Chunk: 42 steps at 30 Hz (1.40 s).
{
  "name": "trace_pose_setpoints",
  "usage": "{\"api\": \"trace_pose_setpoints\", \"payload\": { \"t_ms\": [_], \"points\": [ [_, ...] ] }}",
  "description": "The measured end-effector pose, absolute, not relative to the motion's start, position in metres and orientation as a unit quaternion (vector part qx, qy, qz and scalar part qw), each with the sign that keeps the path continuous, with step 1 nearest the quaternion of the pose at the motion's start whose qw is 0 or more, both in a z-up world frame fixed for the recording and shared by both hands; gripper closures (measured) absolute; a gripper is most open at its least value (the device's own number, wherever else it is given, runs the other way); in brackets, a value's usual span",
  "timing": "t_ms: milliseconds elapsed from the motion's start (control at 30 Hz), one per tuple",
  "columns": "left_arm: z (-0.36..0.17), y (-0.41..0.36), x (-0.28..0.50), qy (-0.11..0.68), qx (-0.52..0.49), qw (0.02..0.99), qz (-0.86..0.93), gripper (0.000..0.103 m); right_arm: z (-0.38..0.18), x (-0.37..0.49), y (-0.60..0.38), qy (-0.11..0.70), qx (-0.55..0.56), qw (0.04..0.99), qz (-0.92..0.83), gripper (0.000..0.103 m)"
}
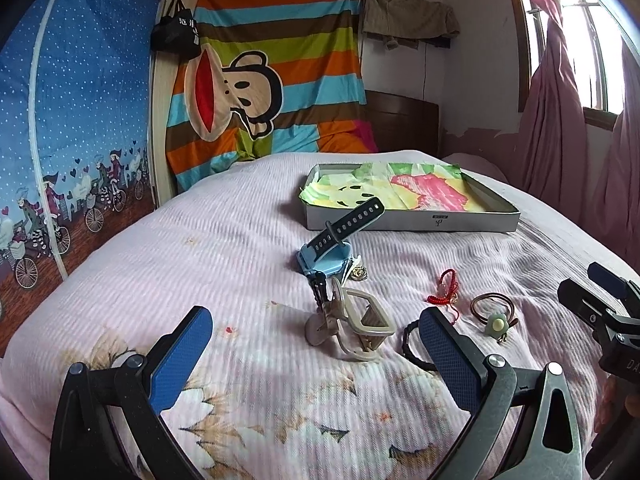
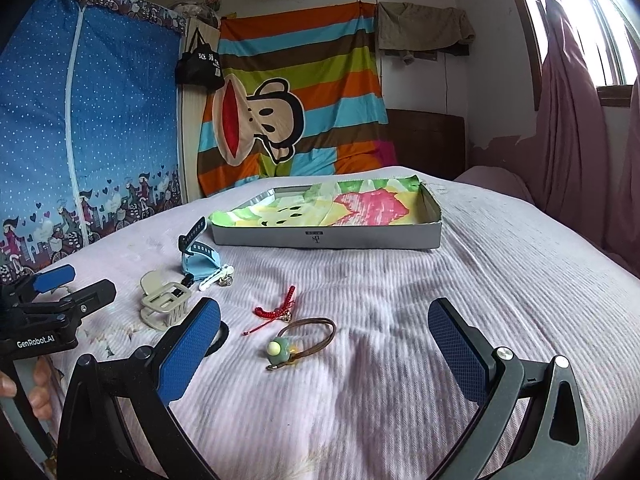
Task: Organize jewelry
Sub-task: 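Grasp the beige hair clip with the left tool while the right tool grasps the brown bead cord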
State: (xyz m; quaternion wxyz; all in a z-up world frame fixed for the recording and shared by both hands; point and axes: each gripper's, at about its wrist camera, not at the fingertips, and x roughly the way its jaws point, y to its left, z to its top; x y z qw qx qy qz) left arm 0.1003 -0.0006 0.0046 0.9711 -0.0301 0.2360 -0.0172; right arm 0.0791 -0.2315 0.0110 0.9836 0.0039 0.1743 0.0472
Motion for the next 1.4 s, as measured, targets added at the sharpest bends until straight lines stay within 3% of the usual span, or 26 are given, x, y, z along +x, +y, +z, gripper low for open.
{"api": "trace_pose_setpoints", "payload": {
  "t_ms": [67,167,233,300,667,1000,1333,1367,1400],
  "points": [
    [0.002,-0.001,0.108,0.245,-0.032,0.968,-0.03,0.001,0.008,0.086,-0.231,0.182,0.003,0.982,0.054,0.001],
    [-0.004,-0.005,0.121,0.267,-0.027,0.962,-0.051,0.02,0.002,0.098,-0.23,0.196,0.004,0.979,0.063,0.007],
    [-0.01,-0.008,0.129,0.286,-0.027,0.955,-0.067,0.033,-0.004,0.107,-0.228,0.214,0.007,0.974,0.069,0.027],
    [-0.016,-0.012,0.137,0.304,-0.029,0.949,-0.082,0.042,-0.011,0.116,-0.226,0.237,0.009,0.968,0.077,0.032],
    [-0.026,-0.013,0.154,0.338,-0.052,0.933,-0.114,0.048,-0.049,0.152,-0.21,0.326,0.029,0.939,0.105,0.05],
    [-0.028,-0.008,0.159,0.347,-0.072,0.927,-0.12,0.048,-0.057,0.162,-0.202,0.342,0.047,0.929,0.131,0.077],
    [-0.029,-0.006,0.145,0.328,-0.075,0.932,-0.132,0.05,-0.059,0.154,-0.207,0.335,0.063,0.929,0.144,0.077],
    [-0.028,-0.005,0.144,0.325,-0.078,0.933,-0.133,0.057,-0.058,0.153,-0.207,0.336,0.063,0.929,0.144,0.077],
    [-0.027,-0.004,0.142,0.32,-0.08,0.935,-0.133,0.073,-0.058,0.151,-0.208,0.335,0.062,0.929,0.143,0.077]
  ]
}}
